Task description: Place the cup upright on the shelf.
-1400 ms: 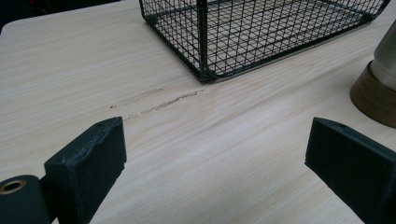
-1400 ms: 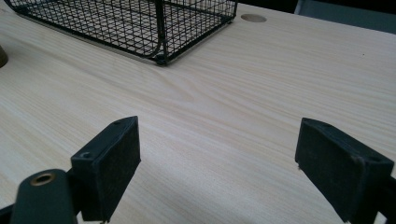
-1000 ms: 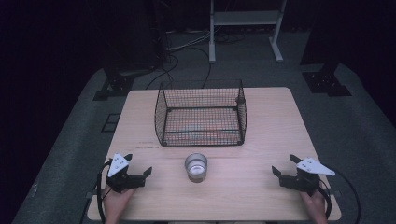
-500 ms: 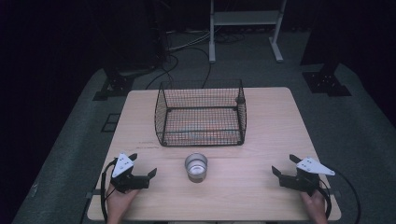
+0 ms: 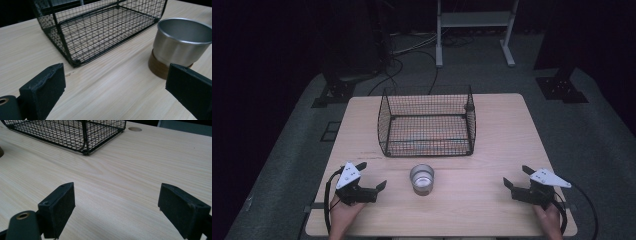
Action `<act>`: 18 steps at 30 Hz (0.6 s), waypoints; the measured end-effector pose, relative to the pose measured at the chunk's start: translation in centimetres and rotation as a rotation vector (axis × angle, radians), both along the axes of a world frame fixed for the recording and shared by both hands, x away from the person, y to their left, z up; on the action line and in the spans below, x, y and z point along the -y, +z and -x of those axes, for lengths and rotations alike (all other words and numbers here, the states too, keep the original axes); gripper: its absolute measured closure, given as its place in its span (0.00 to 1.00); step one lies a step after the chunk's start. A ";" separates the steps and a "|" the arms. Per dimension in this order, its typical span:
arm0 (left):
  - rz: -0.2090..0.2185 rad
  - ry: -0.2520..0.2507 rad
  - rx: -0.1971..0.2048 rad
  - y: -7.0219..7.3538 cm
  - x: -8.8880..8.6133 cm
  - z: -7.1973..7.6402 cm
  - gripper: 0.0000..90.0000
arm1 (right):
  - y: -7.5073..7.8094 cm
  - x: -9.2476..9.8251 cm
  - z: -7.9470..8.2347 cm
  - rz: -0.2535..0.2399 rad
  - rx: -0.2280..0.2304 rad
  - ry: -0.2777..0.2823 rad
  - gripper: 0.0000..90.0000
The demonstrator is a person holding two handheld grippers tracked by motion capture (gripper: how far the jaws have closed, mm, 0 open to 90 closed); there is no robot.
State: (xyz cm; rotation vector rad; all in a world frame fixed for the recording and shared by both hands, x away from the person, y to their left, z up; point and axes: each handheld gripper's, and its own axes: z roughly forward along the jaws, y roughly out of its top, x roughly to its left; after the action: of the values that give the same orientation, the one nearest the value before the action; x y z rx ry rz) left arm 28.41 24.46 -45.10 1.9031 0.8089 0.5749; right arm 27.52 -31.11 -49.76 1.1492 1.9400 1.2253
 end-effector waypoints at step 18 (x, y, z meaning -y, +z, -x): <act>-0.048 -0.125 -0.010 1.0 2.5 -0.2 0.01 | 0.0 0.1 0.0 -0.009 0.001 -0.004 0.15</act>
State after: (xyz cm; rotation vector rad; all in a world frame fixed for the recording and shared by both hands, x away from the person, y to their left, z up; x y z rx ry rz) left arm 28.65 22.00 -44.06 1.9861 0.6824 0.5119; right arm 27.57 -31.25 -49.76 1.1566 1.9325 1.2340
